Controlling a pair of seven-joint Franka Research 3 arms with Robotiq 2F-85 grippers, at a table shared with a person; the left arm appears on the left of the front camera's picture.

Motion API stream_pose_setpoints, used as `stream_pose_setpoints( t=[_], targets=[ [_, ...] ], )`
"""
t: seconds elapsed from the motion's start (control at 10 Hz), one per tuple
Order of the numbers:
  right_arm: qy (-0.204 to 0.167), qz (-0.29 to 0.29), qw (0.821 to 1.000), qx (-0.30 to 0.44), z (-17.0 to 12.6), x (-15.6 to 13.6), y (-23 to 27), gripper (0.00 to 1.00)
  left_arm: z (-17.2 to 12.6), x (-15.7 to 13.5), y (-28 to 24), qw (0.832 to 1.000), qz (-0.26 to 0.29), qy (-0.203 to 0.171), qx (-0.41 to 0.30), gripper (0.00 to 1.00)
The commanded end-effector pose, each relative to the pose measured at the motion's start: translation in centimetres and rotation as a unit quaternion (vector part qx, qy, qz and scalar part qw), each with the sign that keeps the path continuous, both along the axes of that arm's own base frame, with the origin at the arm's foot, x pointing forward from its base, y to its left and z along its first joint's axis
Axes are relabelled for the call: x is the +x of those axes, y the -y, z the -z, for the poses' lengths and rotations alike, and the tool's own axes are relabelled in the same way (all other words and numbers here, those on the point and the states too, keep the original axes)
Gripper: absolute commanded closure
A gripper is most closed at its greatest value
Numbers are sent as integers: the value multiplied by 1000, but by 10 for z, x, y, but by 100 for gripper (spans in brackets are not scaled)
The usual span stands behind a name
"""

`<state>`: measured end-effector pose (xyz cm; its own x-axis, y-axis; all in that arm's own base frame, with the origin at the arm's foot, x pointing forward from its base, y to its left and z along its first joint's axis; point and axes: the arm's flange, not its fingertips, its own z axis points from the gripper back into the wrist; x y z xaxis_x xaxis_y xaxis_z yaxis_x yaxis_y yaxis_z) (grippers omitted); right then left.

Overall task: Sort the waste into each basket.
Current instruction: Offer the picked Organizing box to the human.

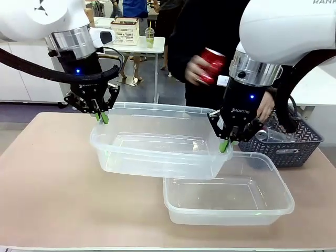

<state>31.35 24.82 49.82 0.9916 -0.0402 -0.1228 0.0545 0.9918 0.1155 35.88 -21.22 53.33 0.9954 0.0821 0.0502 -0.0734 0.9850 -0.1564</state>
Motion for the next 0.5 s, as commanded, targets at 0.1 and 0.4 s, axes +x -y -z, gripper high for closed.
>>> stream_pose_setpoints(
  t=[0.1,0.4],
  targets=[
    [4,-9,1000,-4,-6,0,-2,94,-5,-2,0,1000,-4,4,-7,91],
    [4,-9,1000,-4,-6,0,-2,94,-5,-2,0,1000,-4,4,-7,91]
  ],
)
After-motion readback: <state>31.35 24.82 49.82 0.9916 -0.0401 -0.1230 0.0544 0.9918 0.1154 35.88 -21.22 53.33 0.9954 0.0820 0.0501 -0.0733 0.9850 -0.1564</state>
